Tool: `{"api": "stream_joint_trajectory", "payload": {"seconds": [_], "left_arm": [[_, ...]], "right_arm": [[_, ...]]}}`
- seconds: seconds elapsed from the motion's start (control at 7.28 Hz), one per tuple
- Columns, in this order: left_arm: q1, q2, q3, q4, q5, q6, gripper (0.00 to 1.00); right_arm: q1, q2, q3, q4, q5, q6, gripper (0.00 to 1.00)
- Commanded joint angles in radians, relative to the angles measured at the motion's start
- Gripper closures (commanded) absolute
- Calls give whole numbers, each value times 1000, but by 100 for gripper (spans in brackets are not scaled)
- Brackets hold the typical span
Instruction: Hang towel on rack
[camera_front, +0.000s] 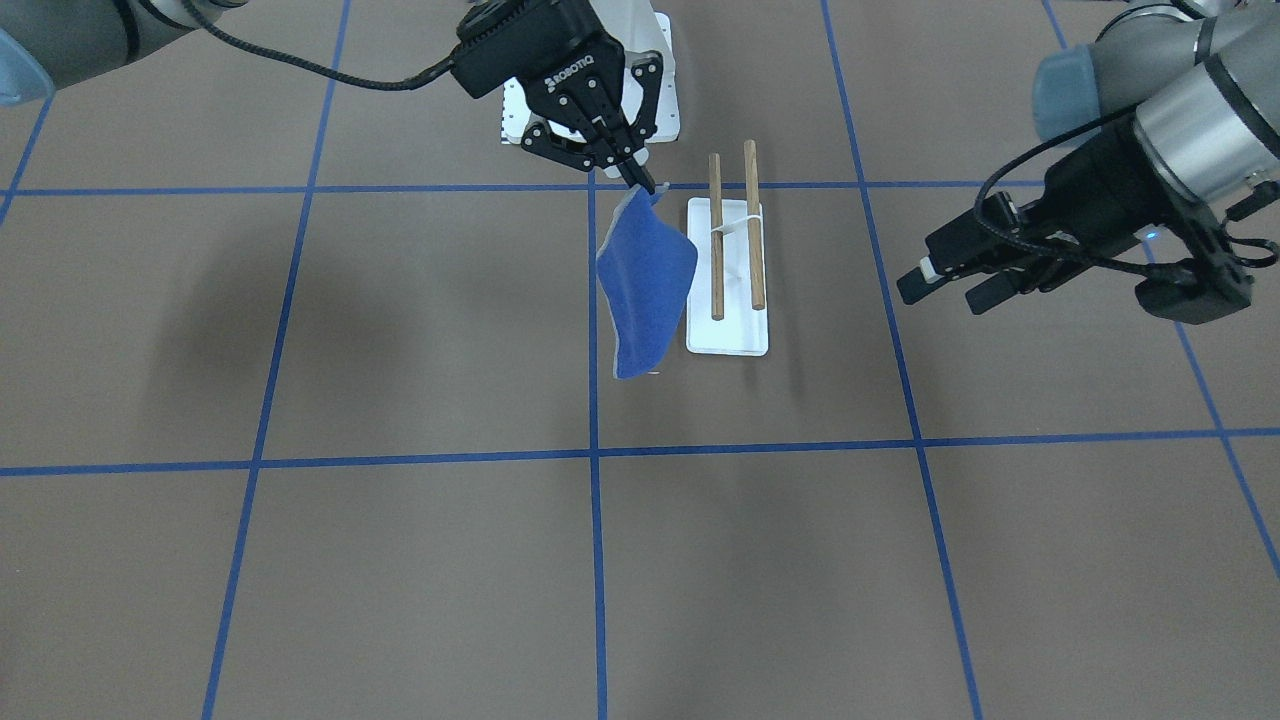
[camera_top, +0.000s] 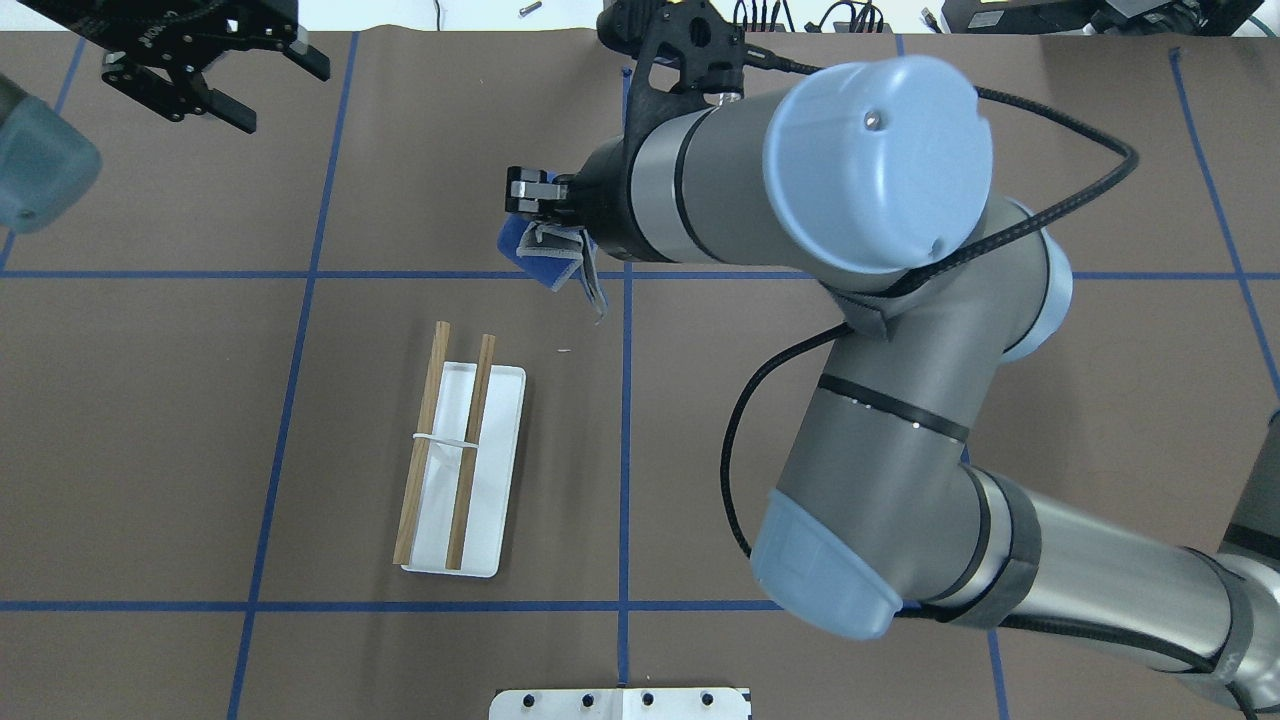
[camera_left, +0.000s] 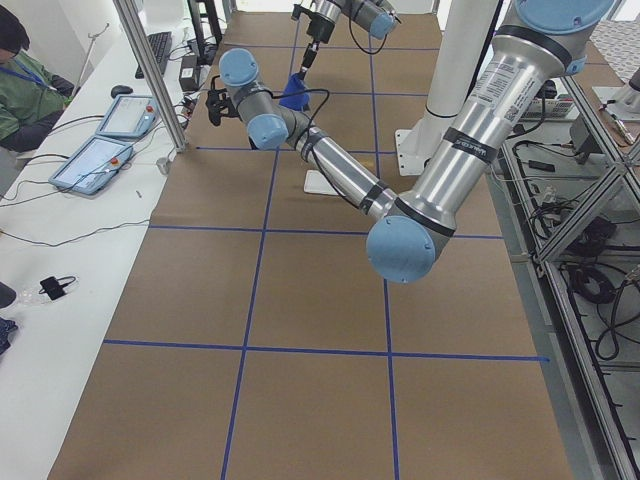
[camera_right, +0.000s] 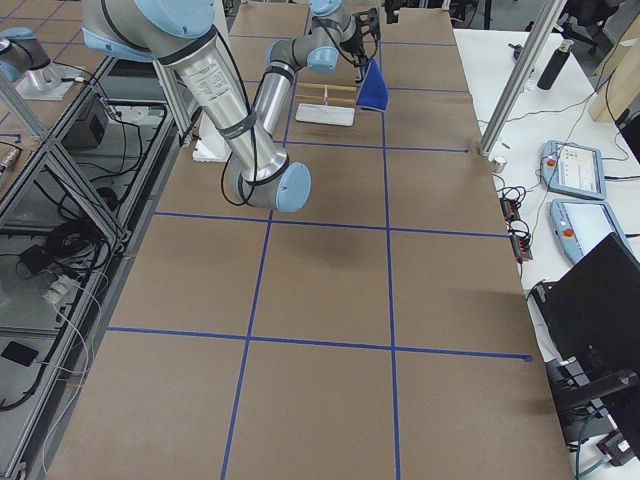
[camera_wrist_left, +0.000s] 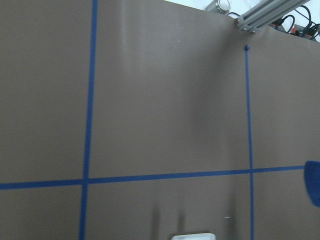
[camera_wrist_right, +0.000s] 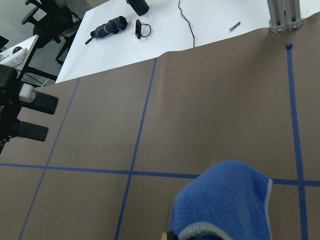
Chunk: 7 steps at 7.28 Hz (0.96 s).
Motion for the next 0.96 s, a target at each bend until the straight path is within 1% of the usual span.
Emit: {"api": "stream_joint_trajectory", "payload": {"seconds": [0.0, 0.27, 0.69, 0.82], "left_arm": [[77, -40, 18, -117, 10, -167, 1], [131, -65, 38, -119, 10, -178, 1], [175, -90, 39, -119, 10, -212, 1], [191, -91, 38, -122, 11, -212, 3]], "right_arm": [[-75, 37, 4, -1, -102, 9, 100], [-104, 60, 4, -1, -153, 9, 100], [-114, 85, 5, -1, -167, 9, 100], [-117, 85, 5, -1, -167, 9, 100]]}}
